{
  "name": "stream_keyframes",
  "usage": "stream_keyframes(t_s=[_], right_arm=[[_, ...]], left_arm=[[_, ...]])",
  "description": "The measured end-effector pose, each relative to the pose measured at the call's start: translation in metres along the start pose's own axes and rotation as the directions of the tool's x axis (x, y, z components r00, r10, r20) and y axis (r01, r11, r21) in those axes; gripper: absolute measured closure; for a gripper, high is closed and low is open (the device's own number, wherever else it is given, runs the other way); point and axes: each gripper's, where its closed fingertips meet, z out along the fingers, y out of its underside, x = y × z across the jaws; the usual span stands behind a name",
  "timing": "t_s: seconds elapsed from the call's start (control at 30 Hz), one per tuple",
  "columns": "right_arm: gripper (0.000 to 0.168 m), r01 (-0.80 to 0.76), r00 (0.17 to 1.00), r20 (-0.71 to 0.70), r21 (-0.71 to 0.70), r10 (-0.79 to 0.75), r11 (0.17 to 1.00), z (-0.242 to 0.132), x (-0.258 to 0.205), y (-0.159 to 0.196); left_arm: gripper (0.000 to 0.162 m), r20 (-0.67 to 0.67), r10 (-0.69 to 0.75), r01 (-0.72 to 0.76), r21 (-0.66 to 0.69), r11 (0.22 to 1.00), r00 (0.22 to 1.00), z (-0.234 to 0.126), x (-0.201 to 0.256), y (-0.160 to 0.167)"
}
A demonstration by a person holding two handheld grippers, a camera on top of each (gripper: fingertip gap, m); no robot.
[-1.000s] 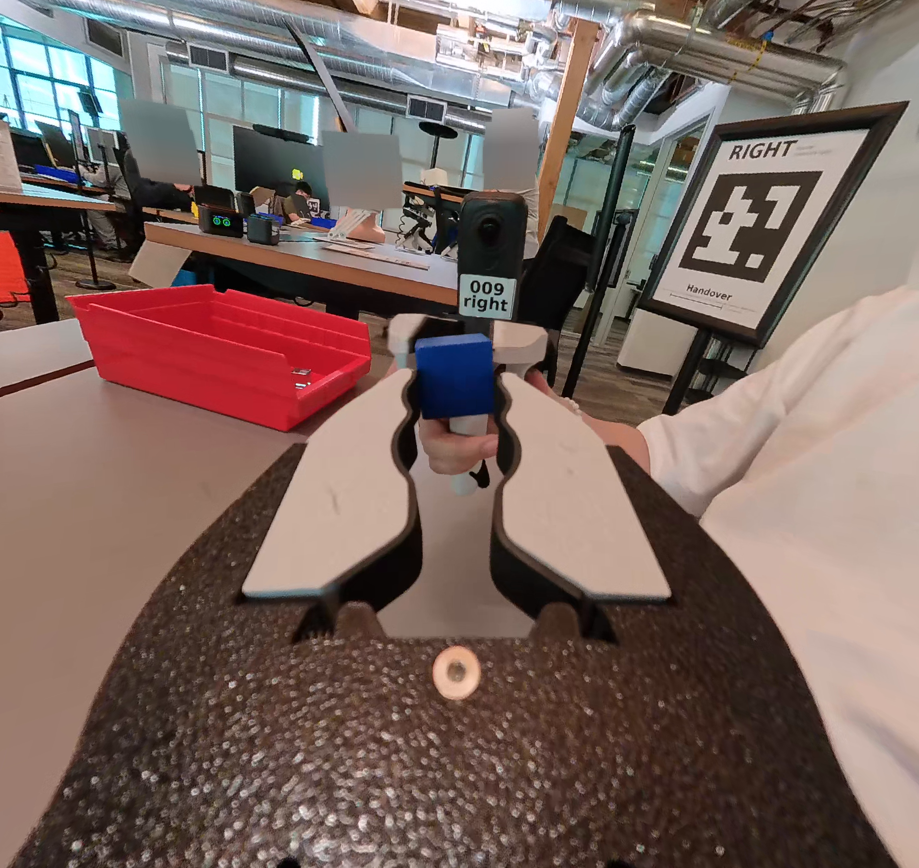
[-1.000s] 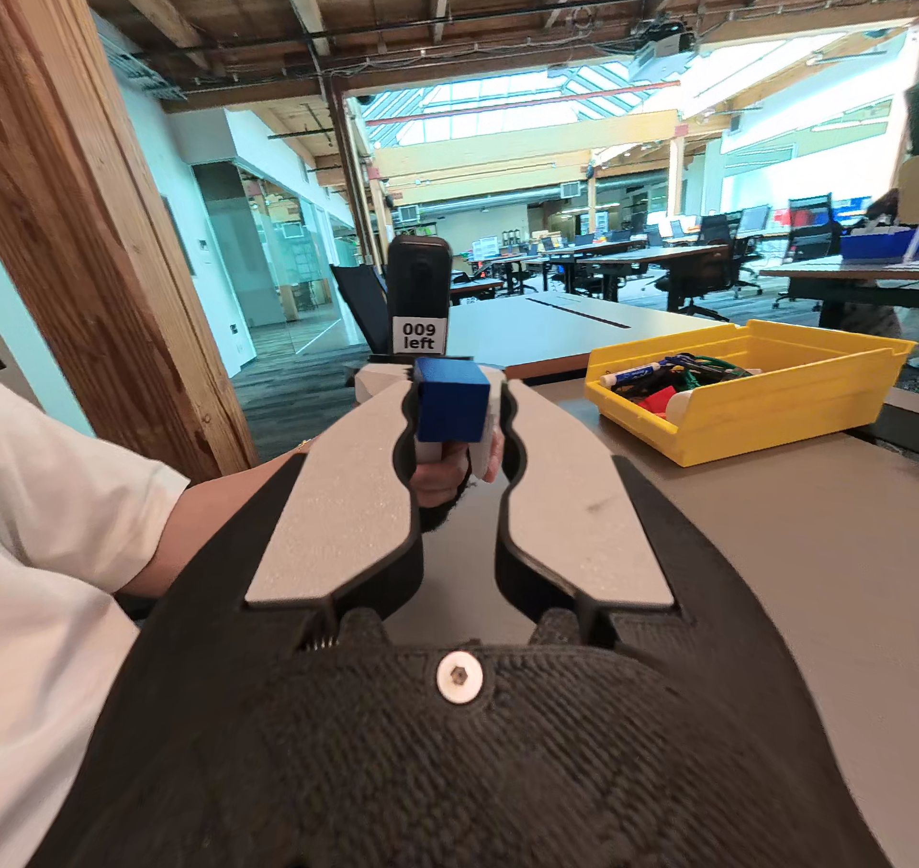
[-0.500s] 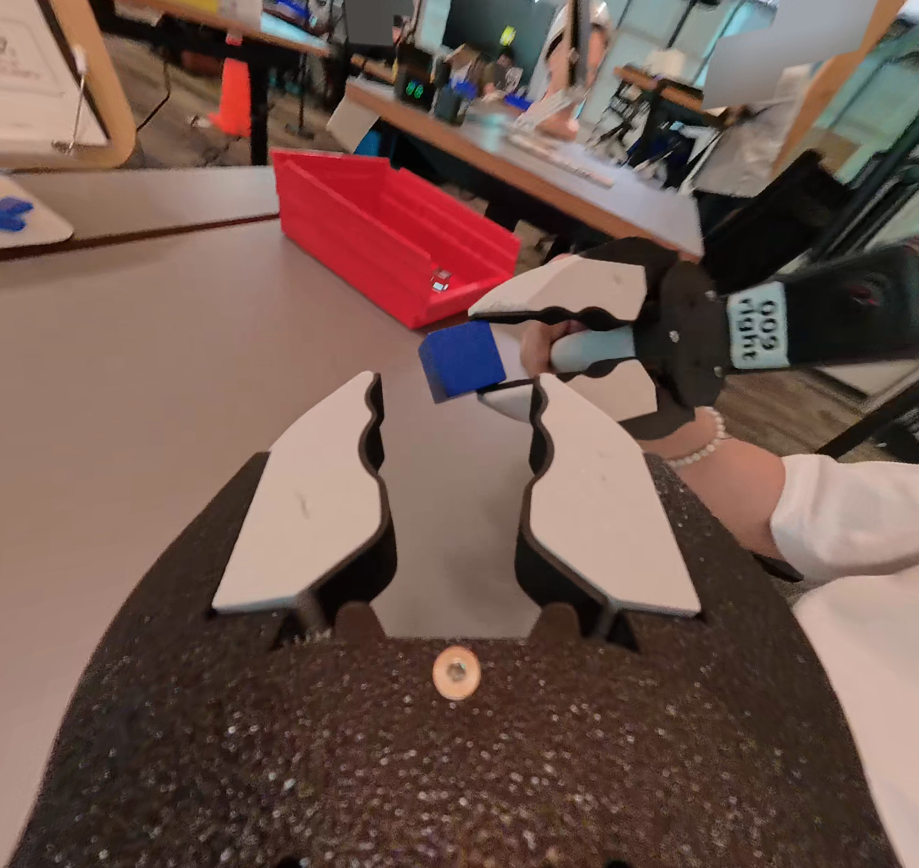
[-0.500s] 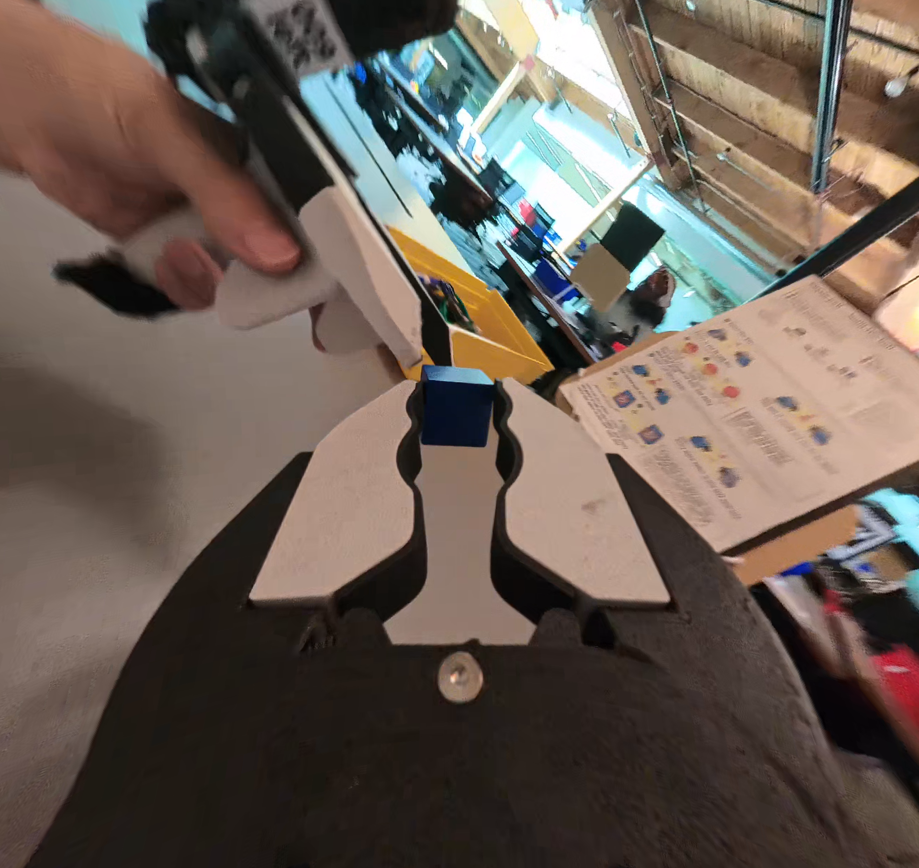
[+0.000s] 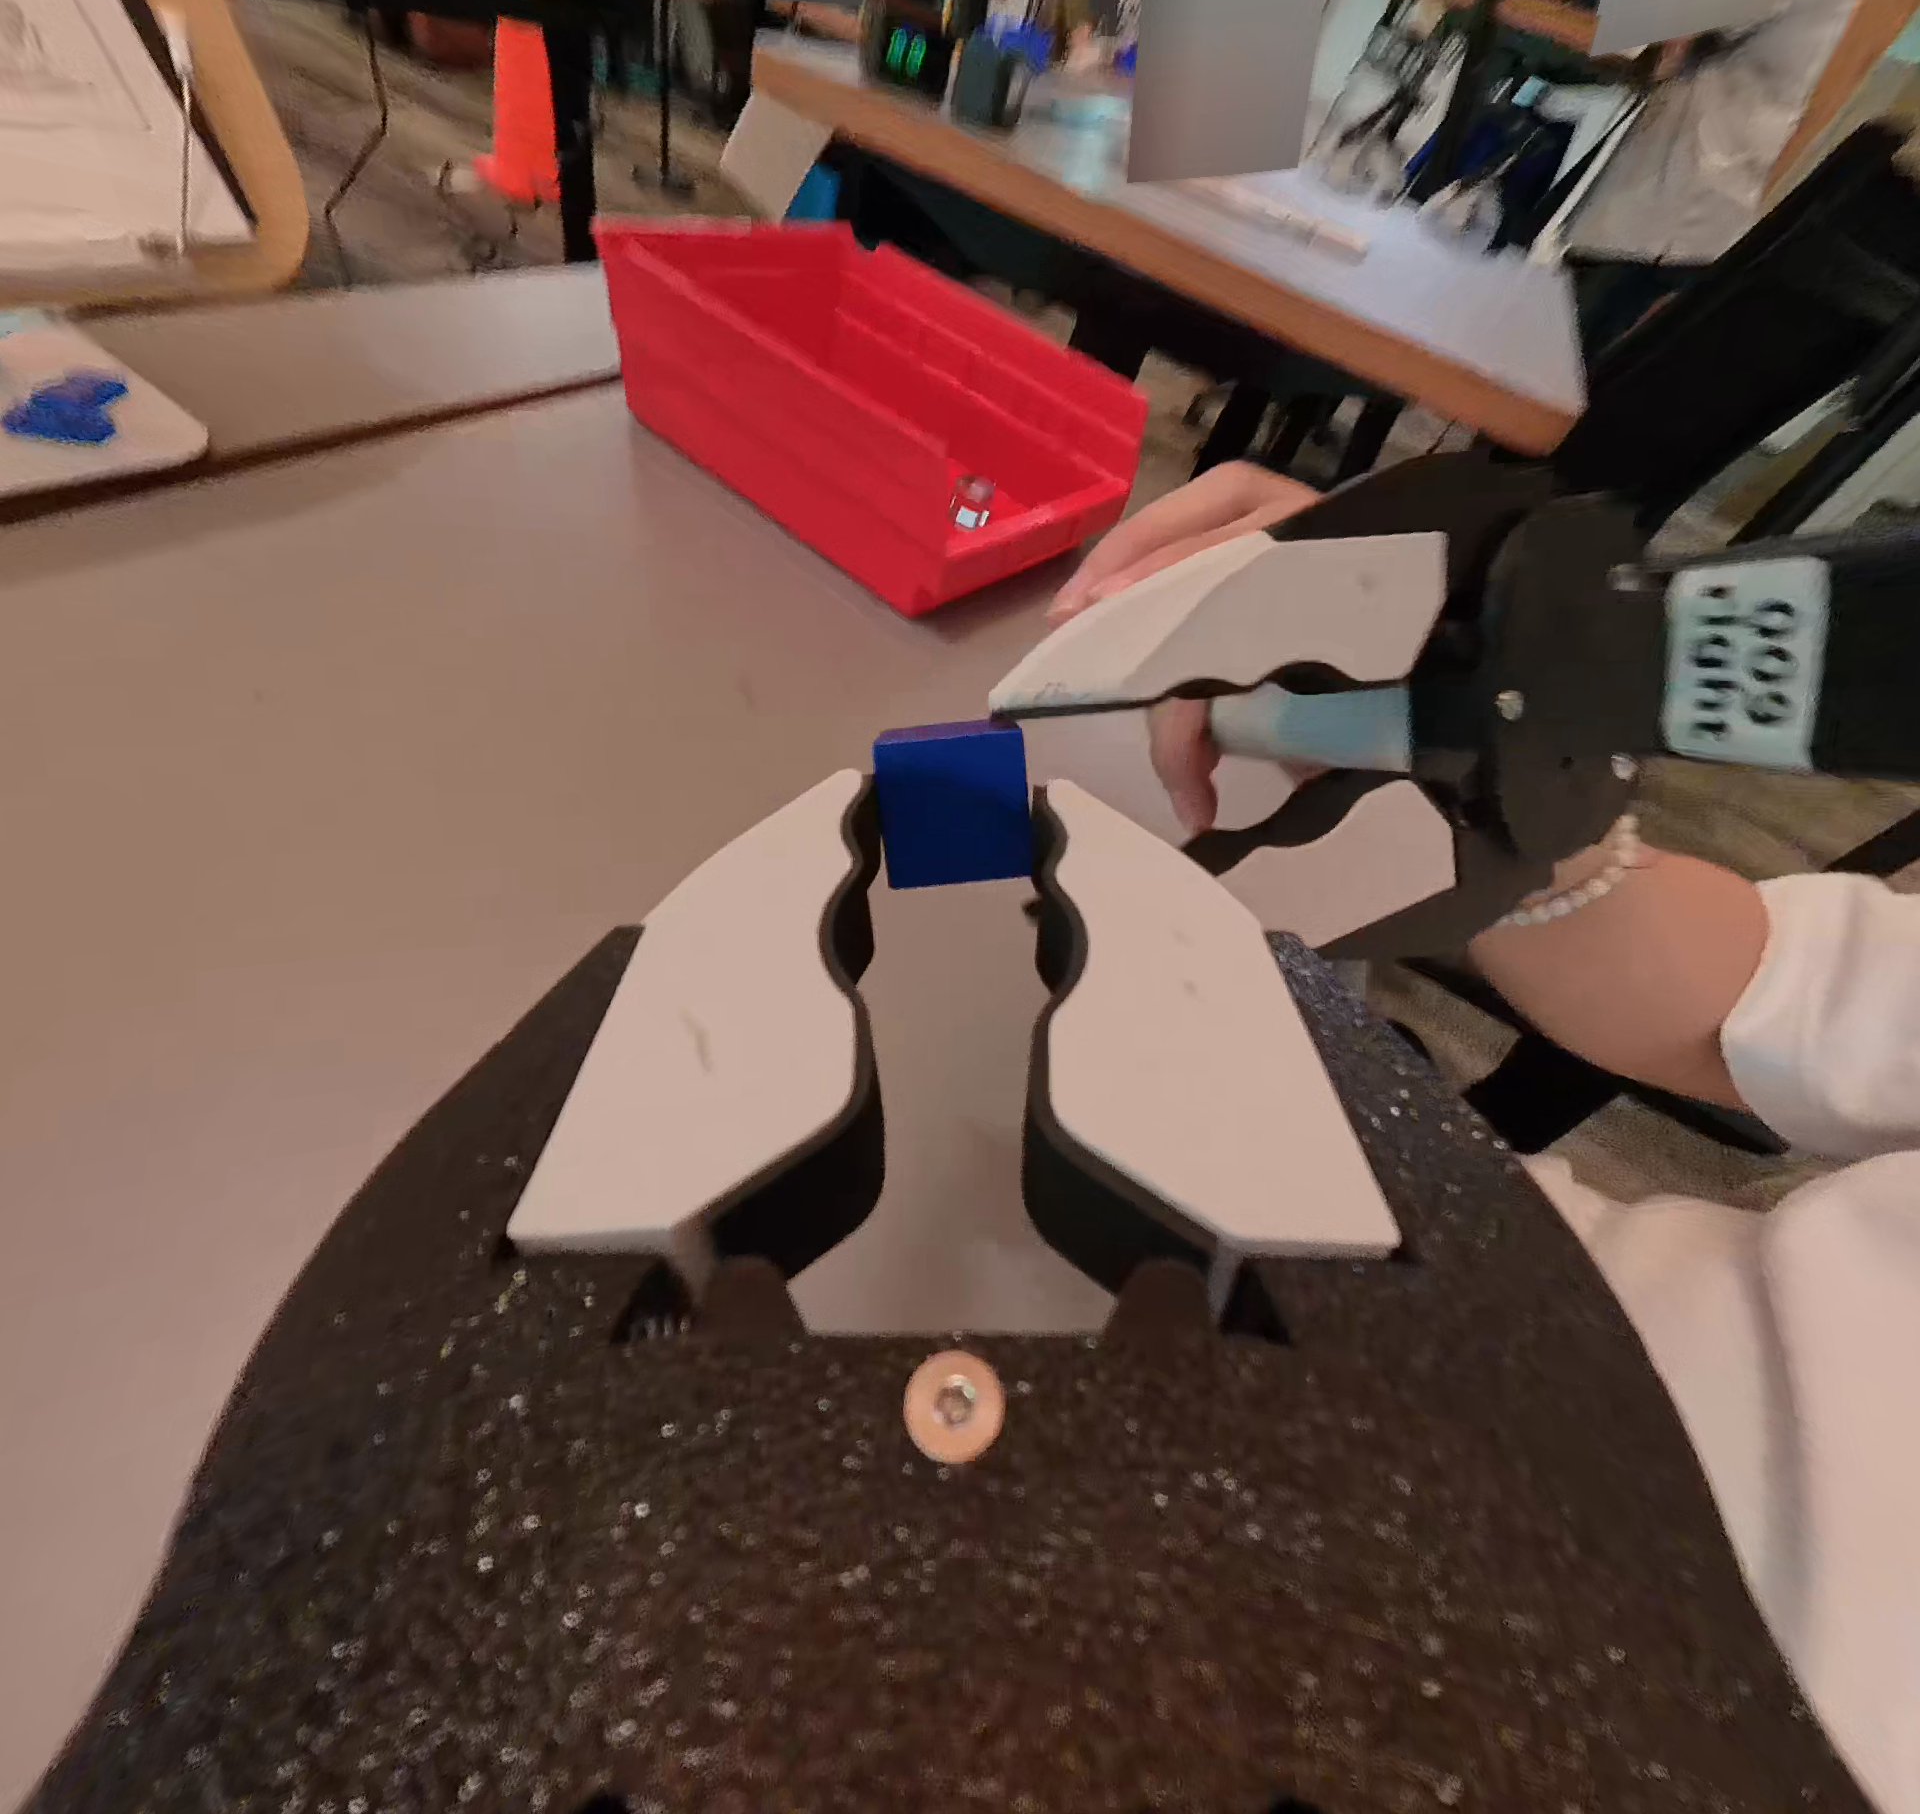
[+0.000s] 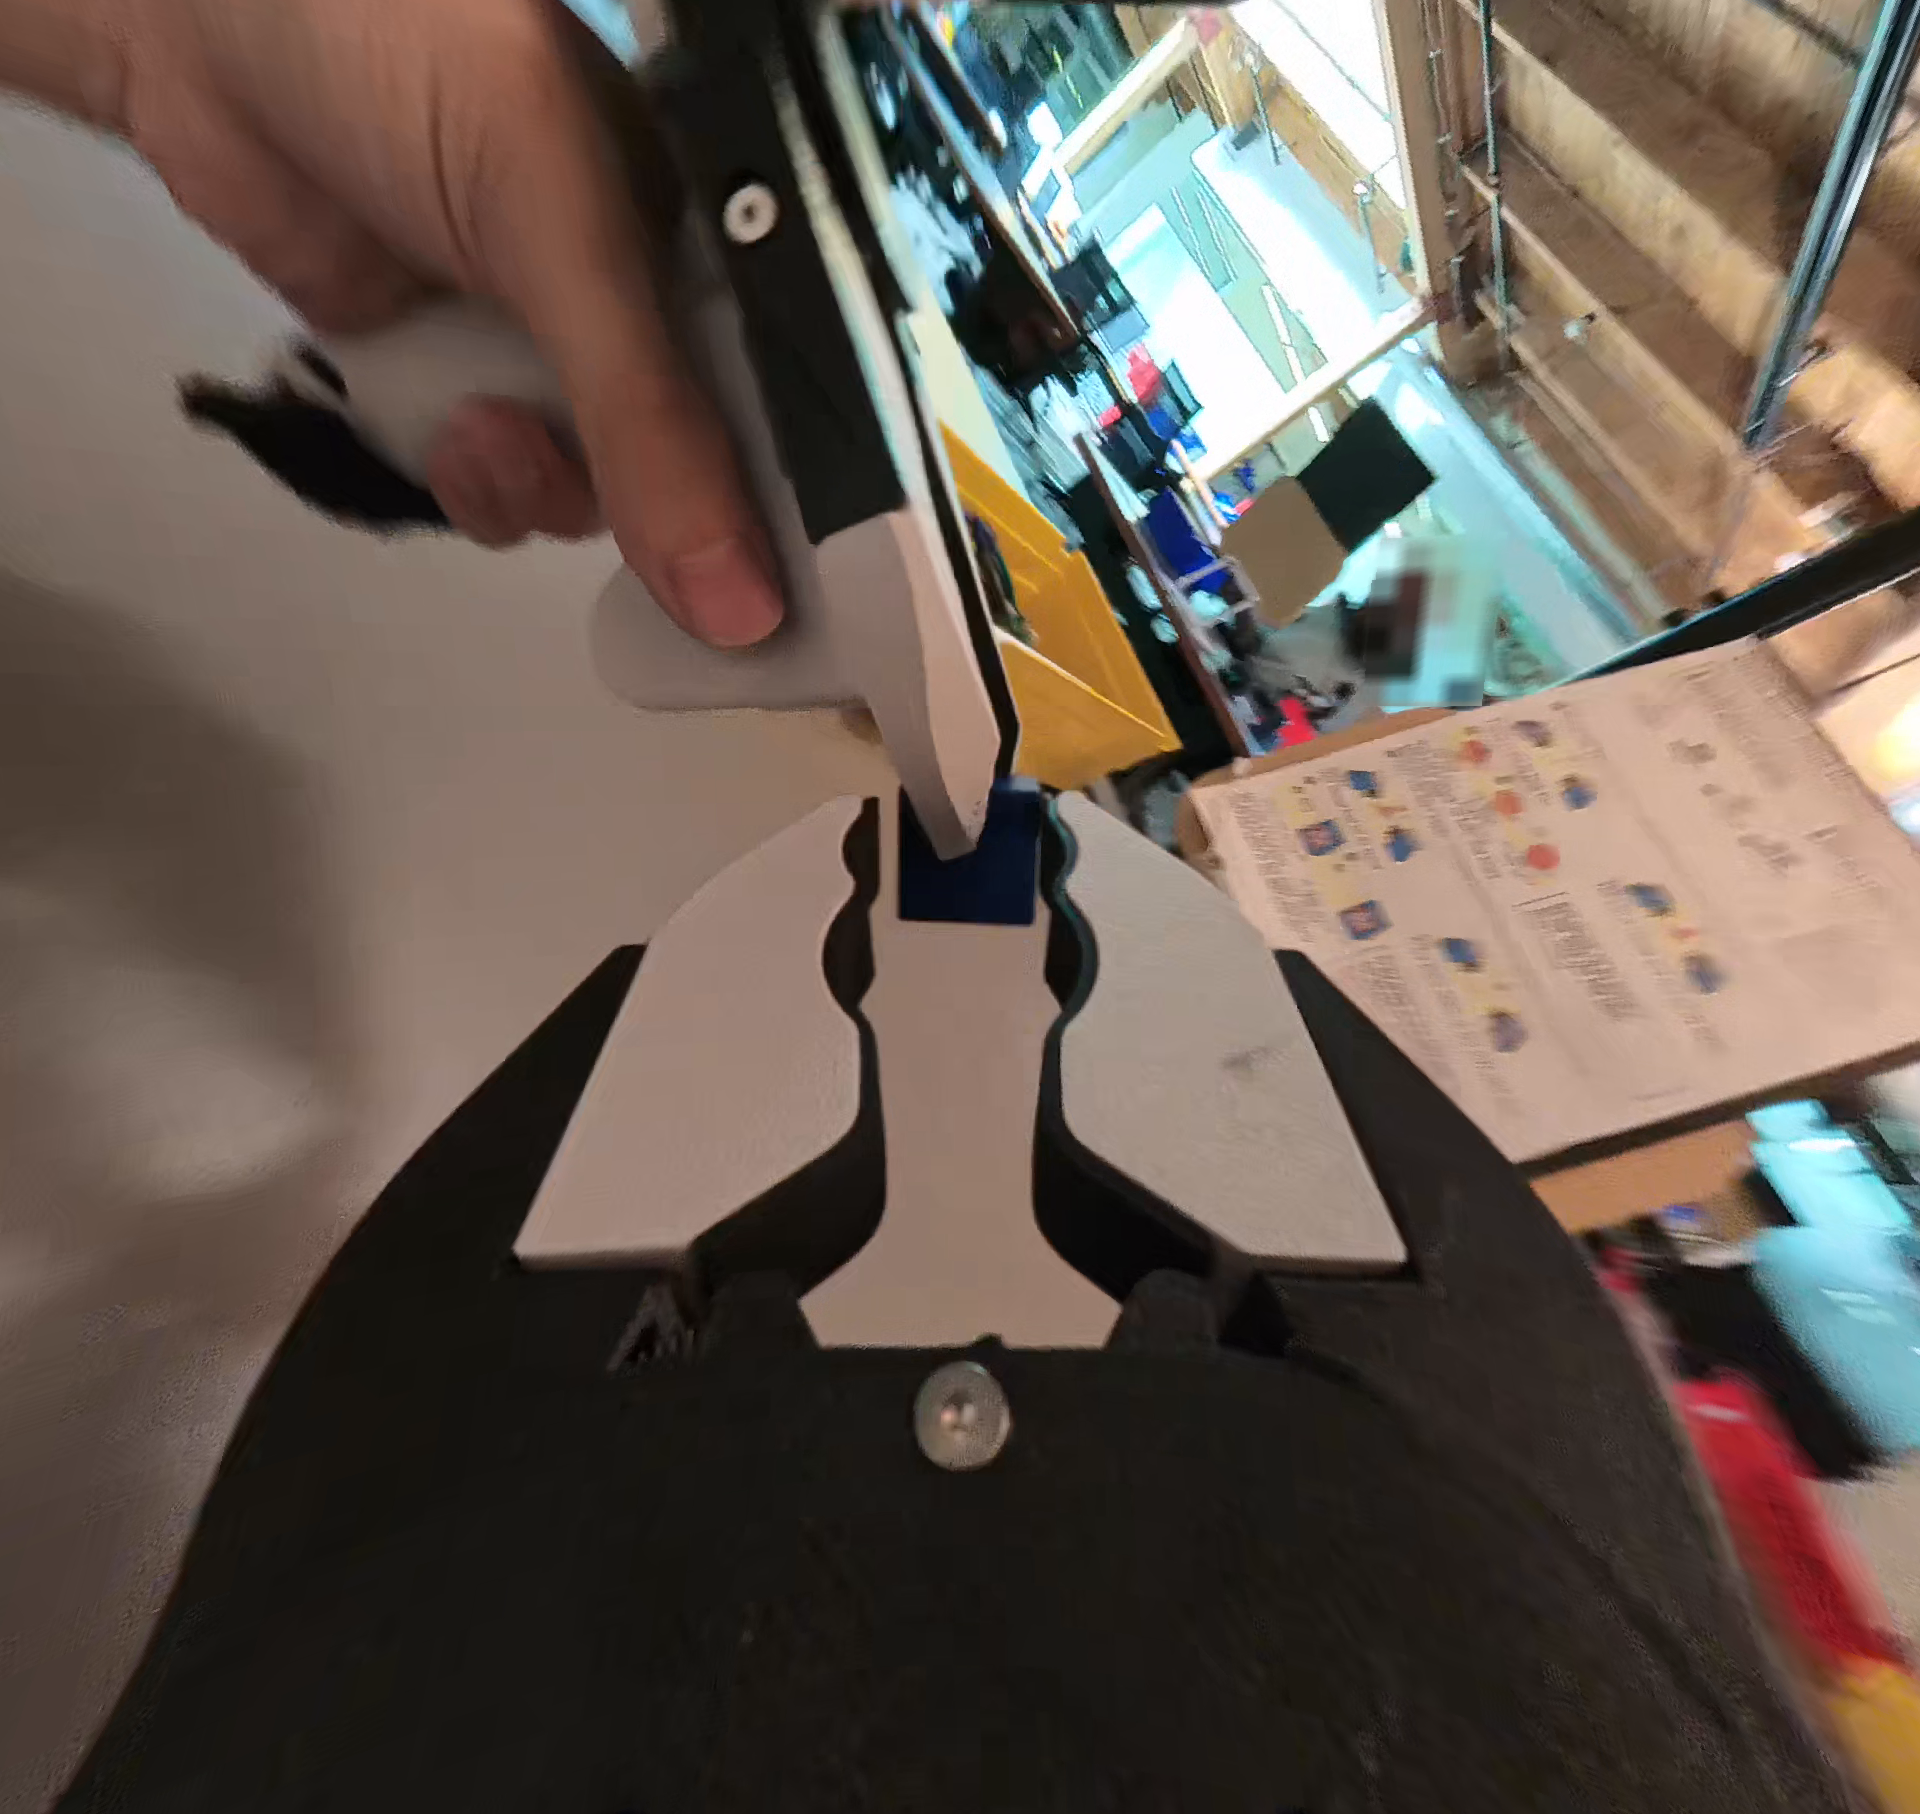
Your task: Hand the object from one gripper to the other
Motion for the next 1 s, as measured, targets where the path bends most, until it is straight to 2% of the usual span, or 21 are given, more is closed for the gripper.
stream_keyframes(t_s=[0.03,0.1,0.13,0.2,0.27,0.33,0.4,0.53,0.77,0.83,1.0], right_arm=[[0.133,-0.100,0.995,0.021,0.045,0.100,0.994,-0.002,0.003,-0.004],[0.128,-0.367,0.929,0.101,0.147,0.355,0.919,-0.008,0.012,-0.013],[0.125,-0.512,0.858,0.169,0.190,0.486,0.838,-0.012,0.018,-0.018],[0.123,-0.742,0.670,0.308,0.254,0.676,0.620,-0.021,0.030,-0.027],[0.127,-0.843,0.538,0.401,0.274,0.742,0.463,-0.026,0.038,-0.031],[0.127,-0.868,0.496,0.435,0.260,0.751,0.422,-0.026,0.037,-0.033],[0.126,-0.875,0.485,0.457,0.243,0.746,0.420,-0.025,0.032,-0.036],[0.141,-0.862,0.505,0.471,0.246,0.723,0.442,-0.025,0.026,-0.041],[0.141,-0.836,0.548,0.434,0.259,0.715,0.484,-0.021,0.025,-0.037],[0.142,-0.802,0.597,0.393,0.264,0.699,0.536,-0.020,0.027,-0.033],[0.142,-0.582,0.812,0.141,0.271,0.567,0.766,-0.015,0.033,-0.018]], left_arm=[[0.135,-0.031,0.006,-0.004,0.053,0.999,1.000,-0.003,0.001,-0.007],[0.135,-0.124,0.031,-0.009,0.172,0.985,0.992,-0.010,0.009,-0.021],[0.135,-0.170,0.046,-0.006,0.225,0.974,0.984,-0.015,0.013,-0.027],[0.135,-0.246,0.081,0.001,0.314,0.949,0.966,-0.024,0.020,-0.037],[0.135,-0.309,0.116,0.010,0.379,0.925,0.944,-0.031,0.028,-0.043],[0.135,-0.364,0.140,0.025,0.412,0.911,0.921,-0.034,0.035,-0.045],[0.135,-0.388,0.155,0.025,0.422,0.906,0.909,-0.034,0.040,-0.045],[0.135,-0.375,0.180,0.000,0.433,0.901,0.909,-0.031,0.042,-0.043],[0.135,-0.334,0.188,-0.031,0.425,0.905,0.924,-0.028,0.037,-0.040],[0.135,-0.298,0.176,-0.042,0.405,0.913,0.938,-0.024,0.033,-0.039],[0.134,-0.160,0.153,-0.089,0.352,0.932,0.975,-0.016,0.018,-0.036]])
